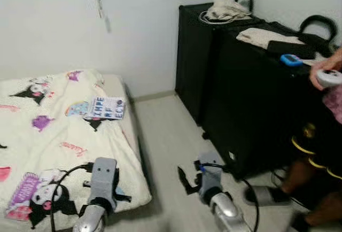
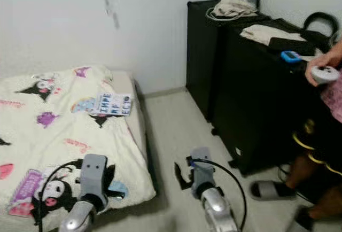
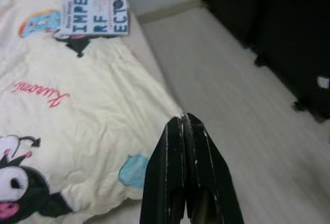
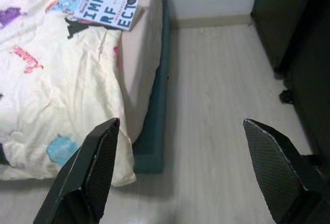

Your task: Clean up the room

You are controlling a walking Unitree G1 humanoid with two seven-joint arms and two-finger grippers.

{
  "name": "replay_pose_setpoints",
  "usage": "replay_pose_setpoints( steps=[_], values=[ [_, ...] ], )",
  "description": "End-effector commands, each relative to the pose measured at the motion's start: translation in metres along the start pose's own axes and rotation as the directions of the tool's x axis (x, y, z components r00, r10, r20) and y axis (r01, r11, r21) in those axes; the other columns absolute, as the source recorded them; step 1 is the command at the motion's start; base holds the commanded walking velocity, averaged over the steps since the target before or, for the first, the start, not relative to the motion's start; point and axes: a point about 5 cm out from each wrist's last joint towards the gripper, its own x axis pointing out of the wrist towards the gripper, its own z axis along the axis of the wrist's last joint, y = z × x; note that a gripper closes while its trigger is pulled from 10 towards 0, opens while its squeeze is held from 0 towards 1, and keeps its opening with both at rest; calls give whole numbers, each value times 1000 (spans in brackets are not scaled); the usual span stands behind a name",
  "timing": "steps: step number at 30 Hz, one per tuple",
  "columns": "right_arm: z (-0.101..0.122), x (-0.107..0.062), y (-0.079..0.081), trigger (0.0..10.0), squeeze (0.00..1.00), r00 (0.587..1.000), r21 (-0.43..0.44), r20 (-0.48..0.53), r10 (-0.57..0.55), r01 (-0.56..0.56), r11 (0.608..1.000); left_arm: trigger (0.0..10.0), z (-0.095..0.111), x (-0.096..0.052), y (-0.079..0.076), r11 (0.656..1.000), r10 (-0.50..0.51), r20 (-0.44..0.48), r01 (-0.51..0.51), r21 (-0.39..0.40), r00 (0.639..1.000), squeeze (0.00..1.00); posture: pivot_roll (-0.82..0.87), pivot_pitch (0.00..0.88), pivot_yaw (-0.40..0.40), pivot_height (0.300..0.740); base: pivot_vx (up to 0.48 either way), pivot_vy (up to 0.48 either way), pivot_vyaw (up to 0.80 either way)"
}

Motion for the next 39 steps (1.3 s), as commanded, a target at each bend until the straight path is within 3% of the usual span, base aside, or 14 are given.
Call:
replay_pose_setpoints(
  steps=[1, 20, 39],
  values=[
    [-1, 0, 5, 10000, 0, 1000, 34, 4, 10, -10, 999, 10000, -5, -2, 2, 1000, 5, -24, -5, 3, 1000, 0, 48, 131, -1, 740, 326, 0, 0],
    [-1, 0, 3, 10000, 0, 1000, 28, -1, 8, -8, 1000, 10000, -5, -3, 4, 1000, 16, -30, -16, 0, 999, 0, 47, 147, -5, 740, 313, 0, 0],
    [0, 1, 3, 10000, 0, 1000, 29, -1, 6, -6, 1000, 10000, -4, -3, 8, 999, 51, -22, -51, -7, 998, 0, 47, 152, 2, 740, 0, 0, 0]
  ],
)
